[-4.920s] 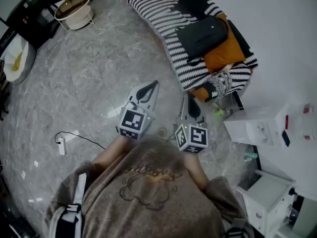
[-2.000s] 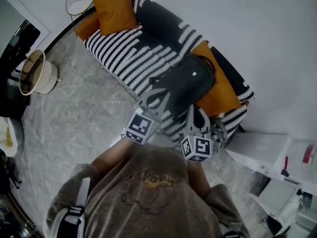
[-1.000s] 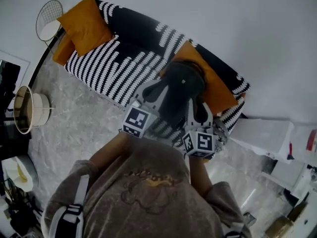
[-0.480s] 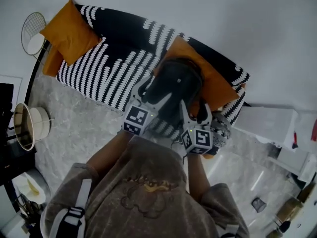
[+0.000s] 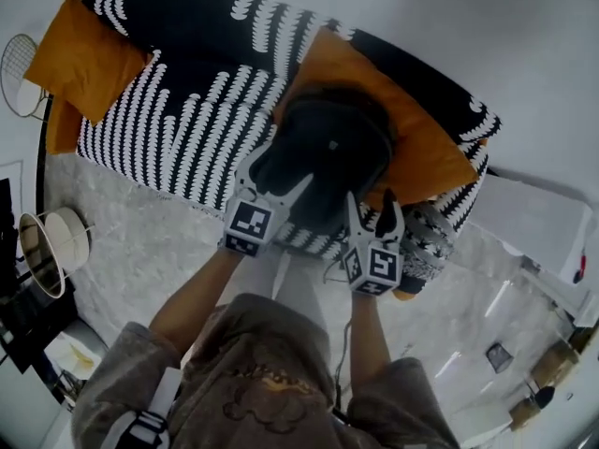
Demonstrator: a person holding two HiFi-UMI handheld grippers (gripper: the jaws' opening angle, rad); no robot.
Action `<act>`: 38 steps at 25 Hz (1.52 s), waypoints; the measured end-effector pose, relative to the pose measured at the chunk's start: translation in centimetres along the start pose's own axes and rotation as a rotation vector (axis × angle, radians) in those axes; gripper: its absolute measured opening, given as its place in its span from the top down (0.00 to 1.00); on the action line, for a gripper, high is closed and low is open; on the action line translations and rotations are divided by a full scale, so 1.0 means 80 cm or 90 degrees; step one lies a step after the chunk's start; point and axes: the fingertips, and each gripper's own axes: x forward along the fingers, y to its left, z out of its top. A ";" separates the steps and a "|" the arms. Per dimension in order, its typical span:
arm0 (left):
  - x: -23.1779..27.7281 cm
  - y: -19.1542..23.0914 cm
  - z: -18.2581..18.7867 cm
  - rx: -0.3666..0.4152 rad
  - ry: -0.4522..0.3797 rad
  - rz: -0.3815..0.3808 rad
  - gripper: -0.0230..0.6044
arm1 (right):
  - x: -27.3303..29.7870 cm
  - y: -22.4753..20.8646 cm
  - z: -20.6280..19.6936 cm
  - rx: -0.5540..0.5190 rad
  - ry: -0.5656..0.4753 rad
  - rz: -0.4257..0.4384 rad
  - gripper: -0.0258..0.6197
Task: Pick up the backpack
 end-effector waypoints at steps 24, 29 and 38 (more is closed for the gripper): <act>0.081 0.004 -0.113 -0.023 0.130 -0.052 0.79 | 0.071 -0.034 -0.113 0.082 0.101 0.033 0.76; 0.067 -0.006 -0.111 -0.020 0.134 -0.061 0.87 | 0.062 -0.018 -0.113 0.109 0.100 0.056 0.86; 0.011 -0.019 -0.033 -0.026 0.068 -0.047 0.88 | 0.010 0.007 -0.028 0.073 0.042 0.076 0.87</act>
